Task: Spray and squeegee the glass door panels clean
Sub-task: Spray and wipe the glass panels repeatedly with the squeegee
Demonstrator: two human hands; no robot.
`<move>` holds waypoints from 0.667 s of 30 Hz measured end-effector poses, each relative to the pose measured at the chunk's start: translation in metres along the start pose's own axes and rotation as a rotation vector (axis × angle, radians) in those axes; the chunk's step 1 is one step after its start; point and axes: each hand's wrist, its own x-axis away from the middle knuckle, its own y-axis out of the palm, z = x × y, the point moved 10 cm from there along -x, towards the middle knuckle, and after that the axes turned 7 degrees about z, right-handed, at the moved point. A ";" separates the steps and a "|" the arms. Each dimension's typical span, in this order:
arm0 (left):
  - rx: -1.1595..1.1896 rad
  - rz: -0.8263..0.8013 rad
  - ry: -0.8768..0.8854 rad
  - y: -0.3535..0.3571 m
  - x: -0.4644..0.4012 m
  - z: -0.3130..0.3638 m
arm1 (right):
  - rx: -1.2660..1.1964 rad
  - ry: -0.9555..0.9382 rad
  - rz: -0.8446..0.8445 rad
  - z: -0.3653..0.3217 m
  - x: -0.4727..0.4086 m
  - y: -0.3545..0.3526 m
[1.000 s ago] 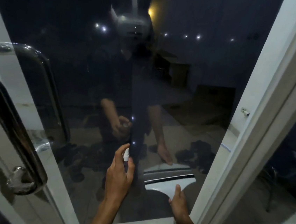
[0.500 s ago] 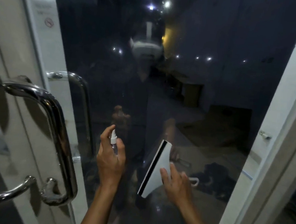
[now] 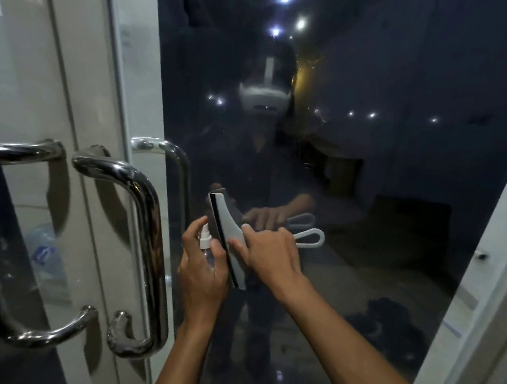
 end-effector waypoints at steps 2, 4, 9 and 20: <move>-0.005 -0.004 -0.019 0.000 -0.003 -0.009 | 0.063 0.084 -0.020 0.023 0.007 -0.006; -0.022 -0.005 -0.029 -0.001 -0.004 -0.014 | 0.109 0.196 -0.032 0.056 0.025 -0.015; -0.027 -0.017 -0.016 -0.003 -0.005 -0.015 | 0.124 0.258 0.000 0.072 0.041 -0.025; 0.016 -0.125 -0.011 0.020 0.016 -0.010 | -0.159 0.724 0.030 0.139 0.115 -0.015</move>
